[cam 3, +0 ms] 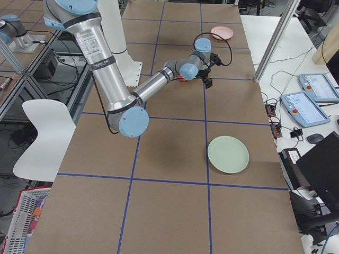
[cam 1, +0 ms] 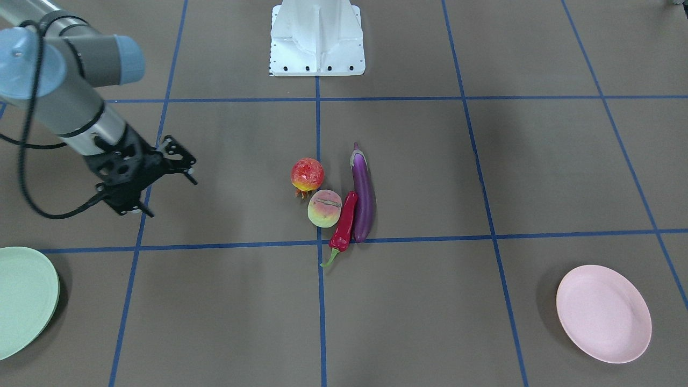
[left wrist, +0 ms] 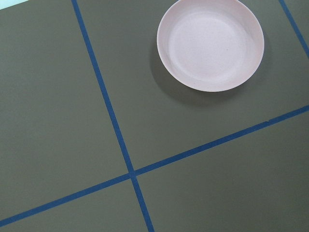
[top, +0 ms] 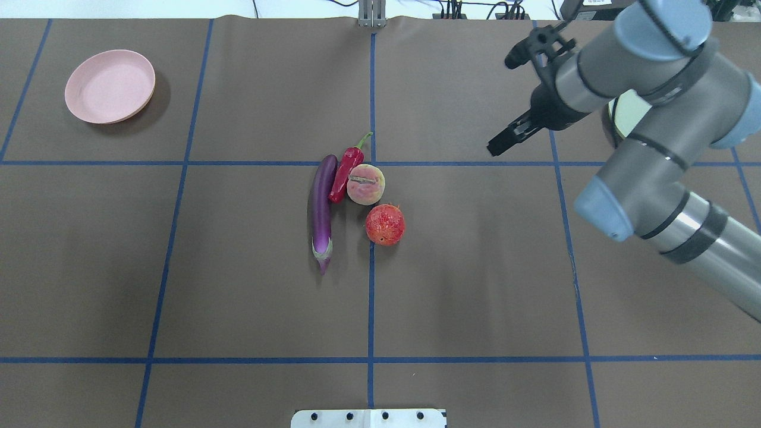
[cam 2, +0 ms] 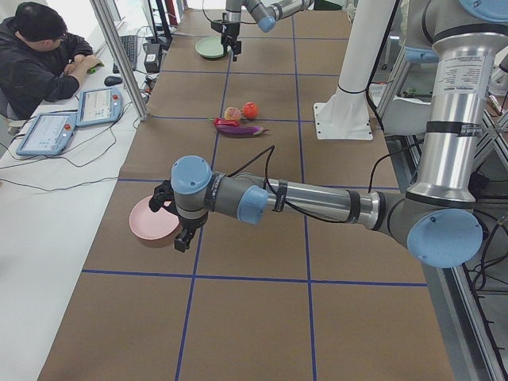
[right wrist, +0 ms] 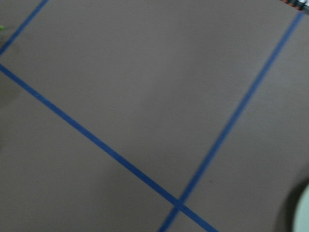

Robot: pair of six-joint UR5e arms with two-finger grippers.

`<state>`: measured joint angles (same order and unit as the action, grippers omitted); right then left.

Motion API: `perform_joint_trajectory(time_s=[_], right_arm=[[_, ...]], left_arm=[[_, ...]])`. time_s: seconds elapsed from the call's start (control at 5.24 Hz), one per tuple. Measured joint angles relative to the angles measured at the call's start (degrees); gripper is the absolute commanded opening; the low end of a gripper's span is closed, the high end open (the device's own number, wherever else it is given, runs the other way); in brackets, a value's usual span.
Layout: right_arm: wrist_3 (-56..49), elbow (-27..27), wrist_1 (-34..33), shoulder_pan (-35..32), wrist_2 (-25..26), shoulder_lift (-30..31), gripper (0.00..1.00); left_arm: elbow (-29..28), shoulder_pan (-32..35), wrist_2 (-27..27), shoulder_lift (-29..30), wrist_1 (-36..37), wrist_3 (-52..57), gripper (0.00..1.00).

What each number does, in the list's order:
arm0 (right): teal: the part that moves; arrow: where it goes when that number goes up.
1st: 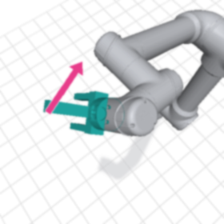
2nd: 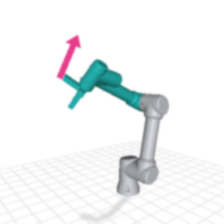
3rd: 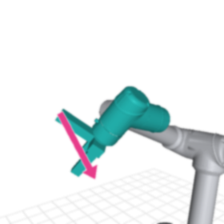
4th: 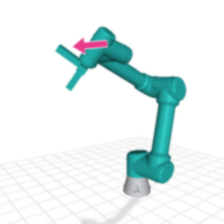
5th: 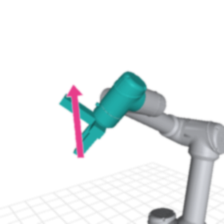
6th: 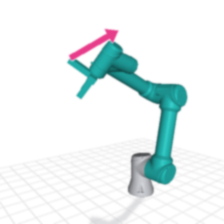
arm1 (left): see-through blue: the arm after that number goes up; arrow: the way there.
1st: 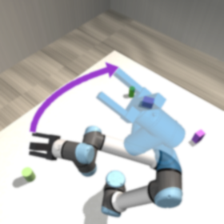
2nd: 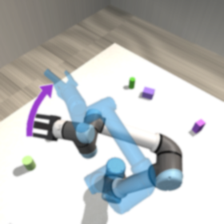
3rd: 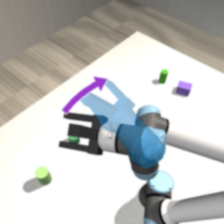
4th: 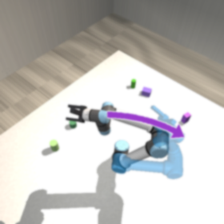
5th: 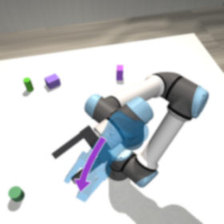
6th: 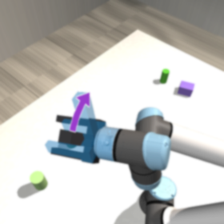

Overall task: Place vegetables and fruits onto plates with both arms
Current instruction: 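Move the right gripper down over the red pomegranate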

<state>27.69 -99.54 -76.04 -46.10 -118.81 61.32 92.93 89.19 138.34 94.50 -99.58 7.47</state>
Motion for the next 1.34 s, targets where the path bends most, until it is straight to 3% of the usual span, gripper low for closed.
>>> perform_joint_trajectory(time_s=[0.19, 0.57, 0.95, 1.34], right_arm=[[9.02, 1.29, -0.52, 7.30, 7.82, -4.11, 0.99], [20.43, 7.81, -5.11, 16.28, 17.89, -12.62, 0.99], [23.45, 13.92, -7.18, 19.86, 21.93, -17.19, 0.99], [21.84, 14.31, -10.07, 20.24, 23.05, -16.89, 0.95]], left_arm=[[-0.12, -0.05, 0.00, -0.04, 0.00, 0.00, 1.00], [-0.31, -0.07, 0.01, -0.13, -0.03, 0.07, 1.00], [-0.38, -0.07, 0.00, -0.19, -0.18, 0.06, 1.00], [-0.38, -0.07, 0.00, -0.20, -0.34, 0.00, 1.00]])
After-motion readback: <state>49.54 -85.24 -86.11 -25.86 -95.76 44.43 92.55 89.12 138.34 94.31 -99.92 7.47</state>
